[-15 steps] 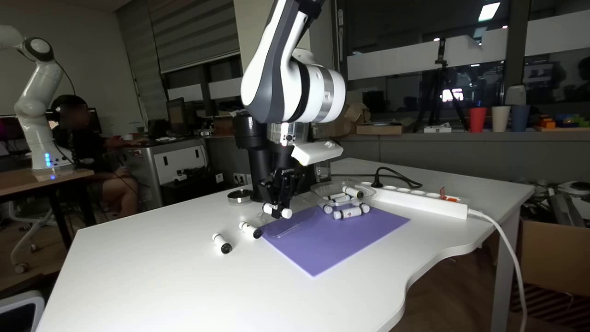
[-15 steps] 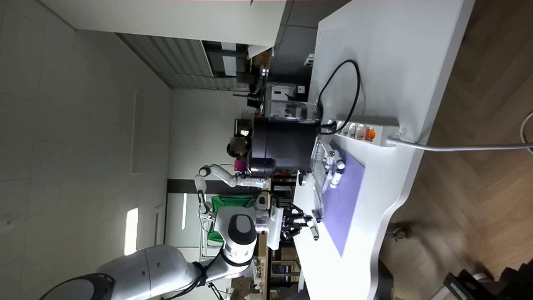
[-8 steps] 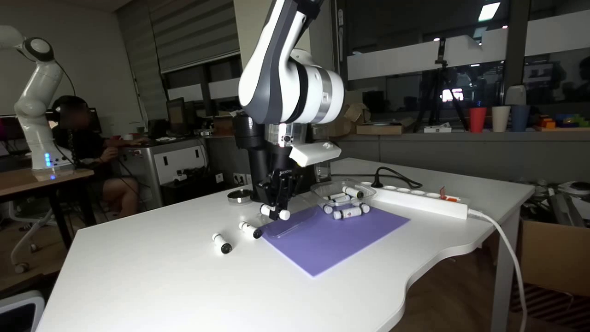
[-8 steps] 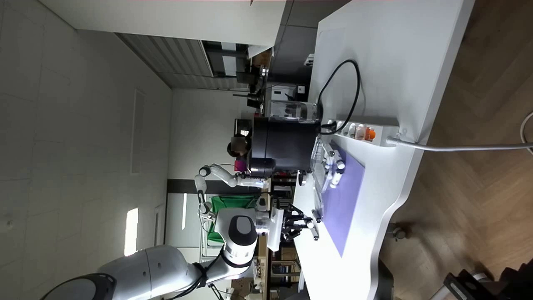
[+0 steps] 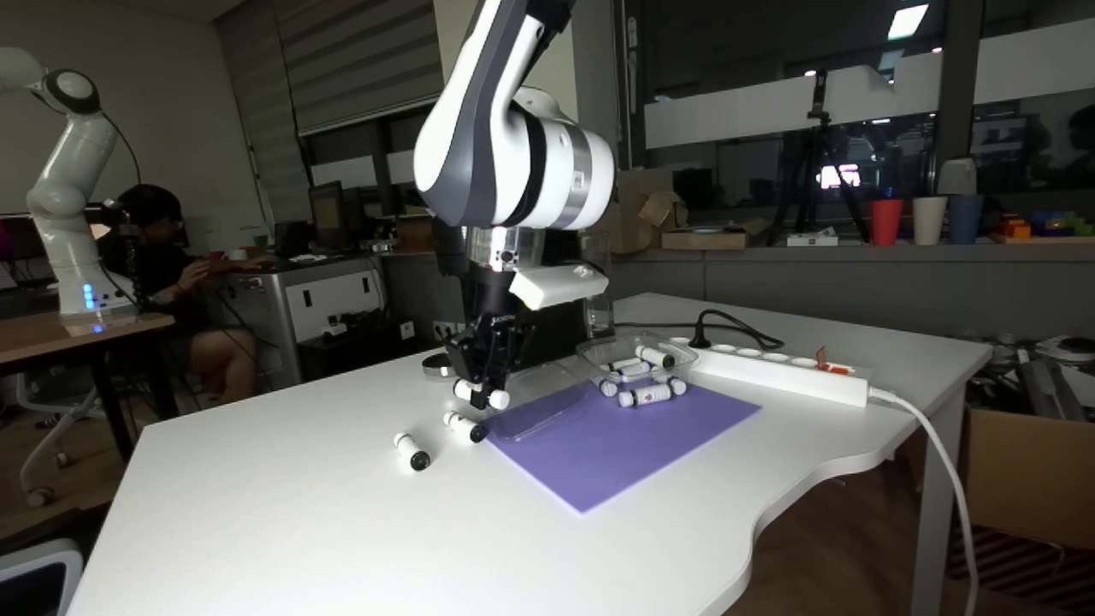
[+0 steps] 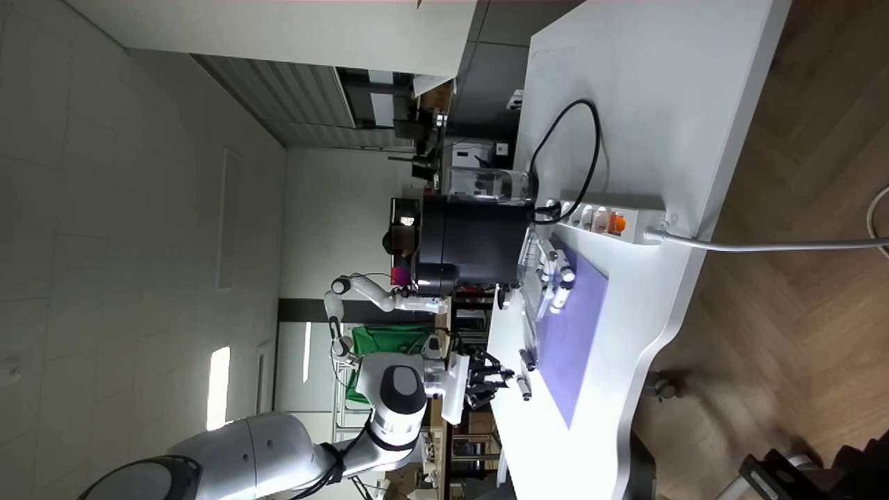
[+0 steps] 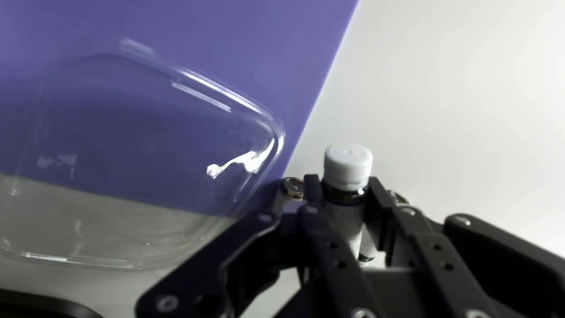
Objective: Remove three bottles from the clear container and place them on the left side of the table
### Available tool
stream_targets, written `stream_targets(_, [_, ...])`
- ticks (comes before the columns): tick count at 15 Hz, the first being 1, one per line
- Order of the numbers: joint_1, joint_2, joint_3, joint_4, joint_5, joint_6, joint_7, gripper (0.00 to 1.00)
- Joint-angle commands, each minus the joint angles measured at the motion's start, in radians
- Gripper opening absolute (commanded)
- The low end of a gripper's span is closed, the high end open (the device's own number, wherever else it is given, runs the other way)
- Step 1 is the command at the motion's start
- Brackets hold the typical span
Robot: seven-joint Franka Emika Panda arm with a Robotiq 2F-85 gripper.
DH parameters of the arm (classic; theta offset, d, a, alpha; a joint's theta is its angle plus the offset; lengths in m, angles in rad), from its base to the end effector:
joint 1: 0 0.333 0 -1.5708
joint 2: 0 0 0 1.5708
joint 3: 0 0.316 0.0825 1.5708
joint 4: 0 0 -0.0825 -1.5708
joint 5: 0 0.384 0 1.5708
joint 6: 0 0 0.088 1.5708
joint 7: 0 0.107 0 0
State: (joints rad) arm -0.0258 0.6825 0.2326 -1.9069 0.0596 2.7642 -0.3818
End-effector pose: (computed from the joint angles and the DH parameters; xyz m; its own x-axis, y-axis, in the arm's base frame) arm 0.6313 0.1221 0.1624 0.8727 0.4311 0.2293 0.4614 -0.8817 -0.0984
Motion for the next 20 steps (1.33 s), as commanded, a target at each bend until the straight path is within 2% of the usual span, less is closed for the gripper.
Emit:
stream_targets(1, [0.002,0.059,0.021,0.088,0.002,-0.026,0.030,0.07])
stream_targets(9, [0.003,0.176,0.059,0.214,0.024,-0.015,0.051,0.07])
stream_targets(20, [0.008,0.259,0.061,0.298,0.029,-0.006,0.081,0.07])
